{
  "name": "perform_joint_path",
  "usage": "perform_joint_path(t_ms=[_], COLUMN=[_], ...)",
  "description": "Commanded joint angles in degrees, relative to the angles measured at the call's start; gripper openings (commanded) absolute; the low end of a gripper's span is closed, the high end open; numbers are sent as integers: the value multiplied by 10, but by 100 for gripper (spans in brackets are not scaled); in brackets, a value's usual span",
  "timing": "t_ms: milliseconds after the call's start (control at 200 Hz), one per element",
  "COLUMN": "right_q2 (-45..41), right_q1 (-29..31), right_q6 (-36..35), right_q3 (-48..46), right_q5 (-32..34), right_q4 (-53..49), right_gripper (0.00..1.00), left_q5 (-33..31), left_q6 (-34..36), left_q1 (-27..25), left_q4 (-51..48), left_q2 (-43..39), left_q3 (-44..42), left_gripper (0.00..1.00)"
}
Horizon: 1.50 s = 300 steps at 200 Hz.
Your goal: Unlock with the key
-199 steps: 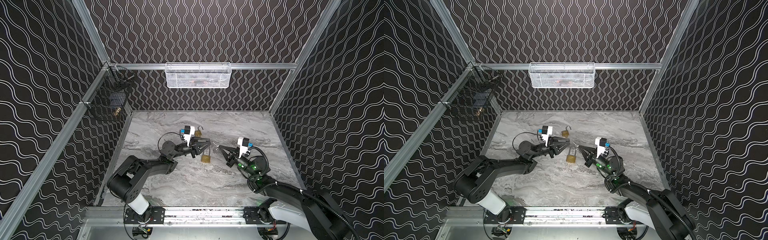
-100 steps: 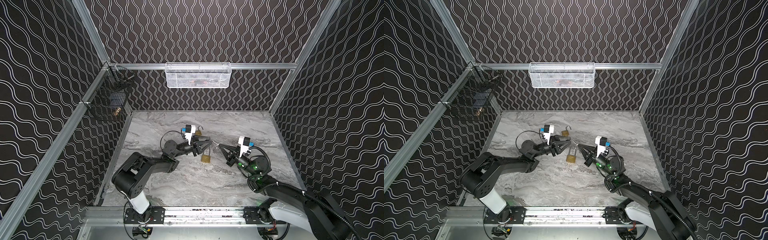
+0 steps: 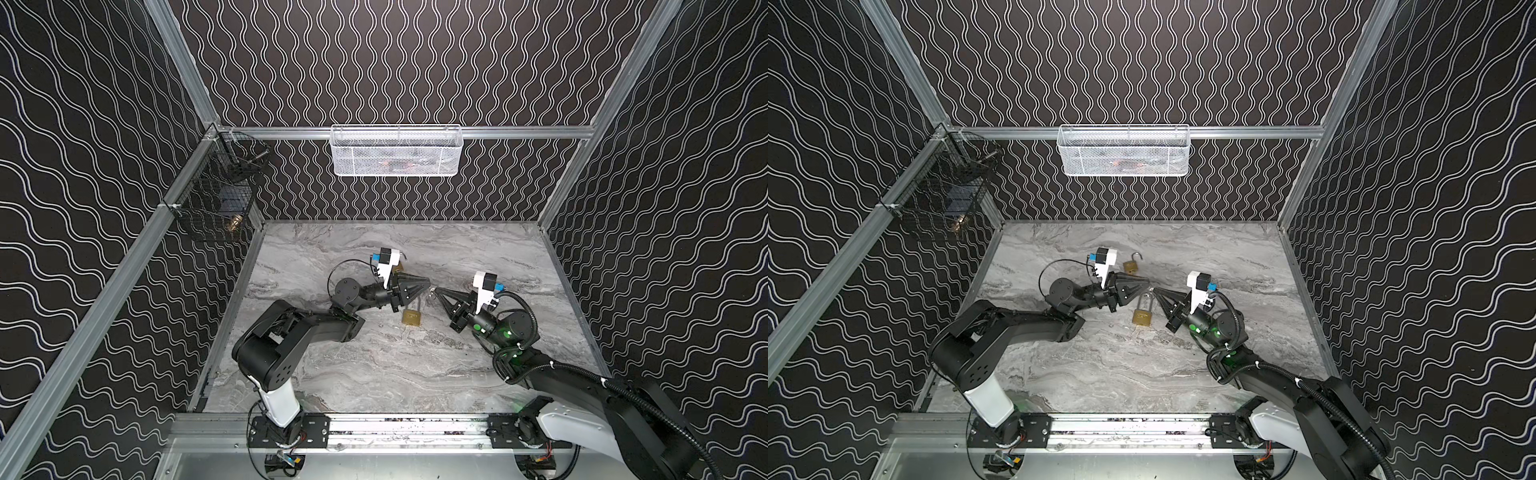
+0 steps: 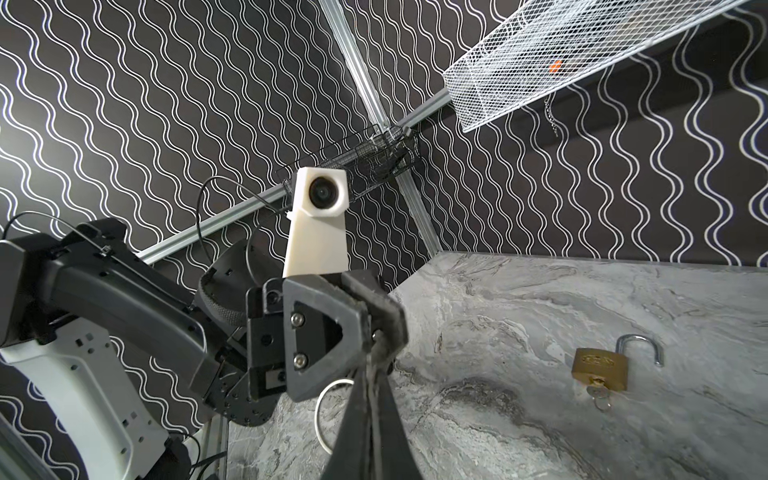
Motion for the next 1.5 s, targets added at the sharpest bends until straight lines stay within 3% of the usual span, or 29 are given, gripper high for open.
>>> perform_joint_path(t_ms=[0, 220, 295, 390, 556, 691, 866, 1076, 1186, 1331, 1497], right_q2=[-2, -1, -5, -31, -137, -196, -157, -91, -71, -52, -39], right_q1=[2, 2, 2, 2, 2, 1, 1, 1, 1, 1, 1], right_q6=[-3, 6, 7, 0, -36, -76, -133, -135, -126, -122, -118], right_q3=[6, -4, -11, -26, -57, -34, 45, 85, 92, 100, 101], right_q5=[-5, 4, 5, 19, 84, 97, -9, -107, -122, -138, -150], right_q4=[26, 38, 43, 26, -82, -185, -272, -258, -243, -242, -241], right_gripper=[0, 0, 18, 47, 64, 66, 63, 61, 57, 42, 41], left_q5=[17, 38, 40, 59, 108, 137, 158, 150, 148, 149, 147], left_q6=[-14, -50, -56, -68, -37, 45, 173, 303, 308, 297, 292], left_q1=[0, 0, 3, 16, 34, 36, 35, 31, 28, 27, 28], left_q4=[21, 21, 20, 3, -72, -196, -373, -560, -568, -544, -532], left_q2=[2, 12, 10, 6, -18, -53, -111, -161, -166, -164, -163], left_q3=[10, 34, 36, 45, 56, 63, 77, 101, 99, 94, 95], left_gripper=[0, 0, 0, 0, 0, 0, 0, 0, 0, 0, 0])
